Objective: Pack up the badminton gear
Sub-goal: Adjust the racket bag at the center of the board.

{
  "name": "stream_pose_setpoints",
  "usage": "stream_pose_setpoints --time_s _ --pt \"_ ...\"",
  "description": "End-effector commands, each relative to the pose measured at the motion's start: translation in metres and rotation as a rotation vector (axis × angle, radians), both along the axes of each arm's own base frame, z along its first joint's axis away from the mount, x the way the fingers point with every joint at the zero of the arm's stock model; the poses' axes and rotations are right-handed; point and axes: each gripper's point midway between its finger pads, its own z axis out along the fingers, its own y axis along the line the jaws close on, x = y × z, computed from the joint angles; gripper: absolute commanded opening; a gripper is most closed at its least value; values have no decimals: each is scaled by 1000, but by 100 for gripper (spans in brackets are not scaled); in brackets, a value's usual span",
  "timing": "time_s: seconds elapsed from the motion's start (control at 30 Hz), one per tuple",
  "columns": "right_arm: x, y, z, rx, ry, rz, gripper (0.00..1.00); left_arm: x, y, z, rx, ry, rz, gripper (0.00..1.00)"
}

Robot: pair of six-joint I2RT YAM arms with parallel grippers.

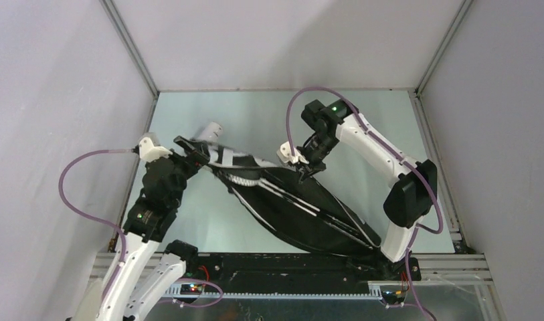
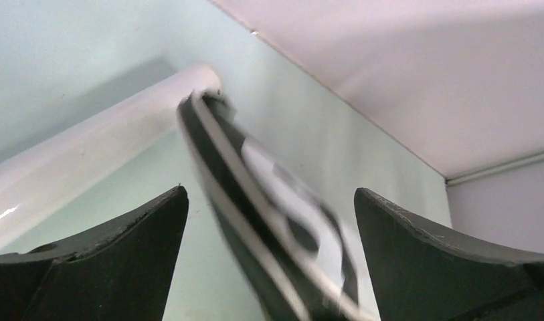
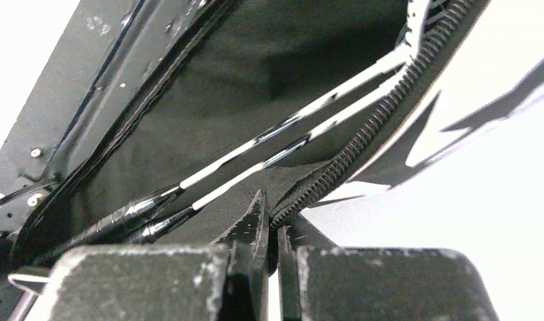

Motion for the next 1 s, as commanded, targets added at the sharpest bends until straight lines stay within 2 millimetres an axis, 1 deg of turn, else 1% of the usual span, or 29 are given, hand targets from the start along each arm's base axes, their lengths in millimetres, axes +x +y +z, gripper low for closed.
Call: stream_pose_setpoints --time_s 0.0,0.03,0.07,0.1,0.17,0.27,0.3,0.4,0.47,0.5,0.53,0.6,0.63,0.73,0.77,0.8,0.83,0.87,0.9,0.93,0.97 --pt "-10 -1 -15 55 4 71 0 10 6 -27 -116 36 58 100" --pt "-9 1 -15 71 -3 72 0 13 5 -40 -128 68 48 100" --pt "-12 2 -17 83 10 73 0 15 1 -44 -153 76 32 100" --pt "-11 4 -16 95 3 72 0 16 1 -56 -156 107 34 100" --pt "-11 5 -17 105 13 69 0 17 -5 -70 -169 146 12 100" --pt "-10 6 -20 121 23 59 0 12 -12 -84 -198 178 -19 99" --pt "-10 6 -21 123 23 54 0 9 -12 -93 -210 193 -16 98" --pt "-7 7 -25 119 7 31 0 3 -19 -103 -236 209 -48 98" --pt "-8 7 -27 112 -9 34 0 -1 -22 -115 -241 239 -62 97" --pt "-8 5 -28 106 -13 35 0 -3 -22 -124 -240 264 -62 97" --pt "-10 5 -26 111 -22 40 0 -4 -21 -128 -236 276 -59 95" --pt "-12 5 -26 116 -31 50 0 -4 -19 -140 -223 309 -44 90" --pt "-14 4 -27 119 -29 56 0 -4 -19 -142 -219 314 -40 85" --pt "-19 2 -27 129 -33 69 0 -2 -17 -148 -205 327 -34 75" --pt "-21 1 -29 128 -30 72 0 -2 -16 -149 -200 330 -30 68" --pt "-21 0 -29 129 -31 73 0 -3 -15 -150 -197 331 -26 64" --pt "-23 0 -30 125 -27 74 0 -3 -13 -151 -190 332 -17 54" --pt "-23 -1 -31 125 -28 75 0 -4 -12 -151 -186 332 -10 49" --pt "-22 0 -32 125 -30 68 0 -4 -10 -151 -180 330 -2 32" --pt "-21 1 -31 128 -36 63 0 -4 -9 -151 -178 329 0 23" --pt "-16 4 -31 129 -46 38 0 -5 -8 -151 -175 326 3 7"
